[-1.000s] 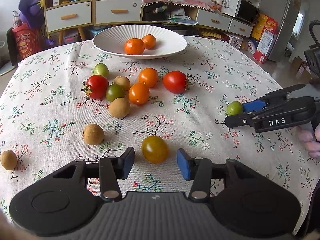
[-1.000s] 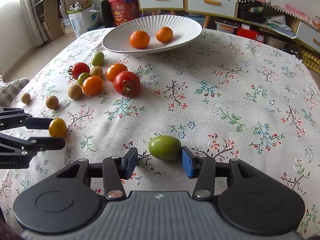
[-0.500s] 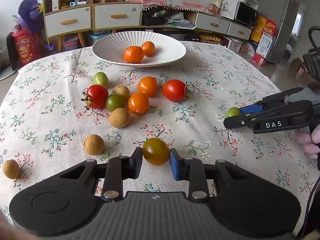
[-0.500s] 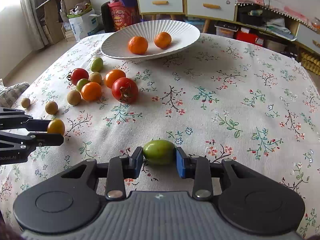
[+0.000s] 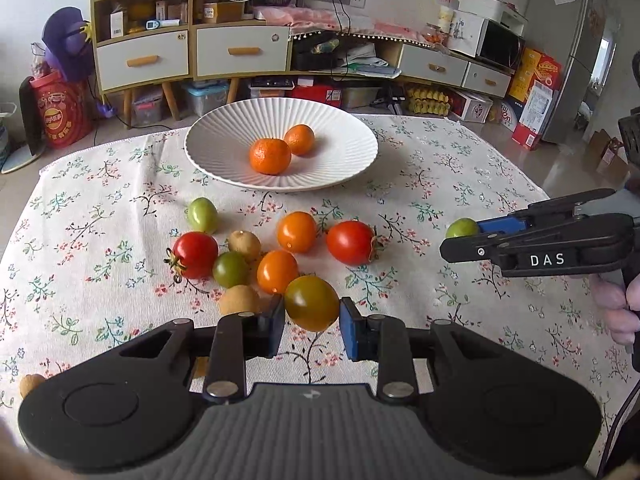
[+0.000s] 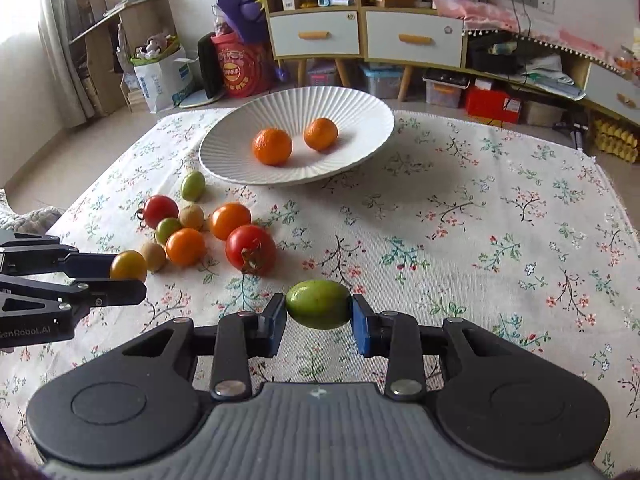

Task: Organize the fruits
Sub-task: 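Carry both tomatoes into the white bowl and open both tools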

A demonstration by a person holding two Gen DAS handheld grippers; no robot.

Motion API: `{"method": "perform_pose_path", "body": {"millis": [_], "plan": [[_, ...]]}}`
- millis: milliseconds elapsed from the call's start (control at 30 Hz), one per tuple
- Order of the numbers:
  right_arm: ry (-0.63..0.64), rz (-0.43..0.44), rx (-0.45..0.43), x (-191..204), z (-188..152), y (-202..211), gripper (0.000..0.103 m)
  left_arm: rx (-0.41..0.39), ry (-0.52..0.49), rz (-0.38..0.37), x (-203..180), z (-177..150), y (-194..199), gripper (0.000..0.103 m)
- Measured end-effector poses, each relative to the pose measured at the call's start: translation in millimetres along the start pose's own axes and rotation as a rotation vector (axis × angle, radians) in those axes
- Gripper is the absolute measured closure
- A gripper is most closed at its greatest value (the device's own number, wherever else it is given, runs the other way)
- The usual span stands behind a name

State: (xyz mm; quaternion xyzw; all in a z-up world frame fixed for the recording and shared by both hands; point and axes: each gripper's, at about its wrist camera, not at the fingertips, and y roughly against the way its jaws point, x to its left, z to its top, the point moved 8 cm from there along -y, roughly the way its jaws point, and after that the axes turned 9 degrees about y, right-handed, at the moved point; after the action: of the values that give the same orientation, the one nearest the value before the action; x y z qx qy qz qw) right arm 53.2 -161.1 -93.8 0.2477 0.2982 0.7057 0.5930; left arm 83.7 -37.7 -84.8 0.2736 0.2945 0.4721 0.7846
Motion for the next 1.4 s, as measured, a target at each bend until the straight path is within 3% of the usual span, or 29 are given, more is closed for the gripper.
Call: {"method": "perform_pose_path", "body": {"millis": [667,1100,1400], "plan": [[-0.122,-0.081,-0.113,-23.2,75.8,-20.1,0.072,-0.074,0.130,0.046,3.3,70.6,-32.8,0.084],[-0.126,-0.060,-0.083,-17.6,83.3,-49.0,0.072,-0.114,0.137,0.049,0.7,80.3,-54.5,0.084],[-0.197,-0.036,-0.046,-28.8,81.9,-70.9,0.072,-0.059,0.166,0.022,4.8,80.5,-76.7,0.084]]}}
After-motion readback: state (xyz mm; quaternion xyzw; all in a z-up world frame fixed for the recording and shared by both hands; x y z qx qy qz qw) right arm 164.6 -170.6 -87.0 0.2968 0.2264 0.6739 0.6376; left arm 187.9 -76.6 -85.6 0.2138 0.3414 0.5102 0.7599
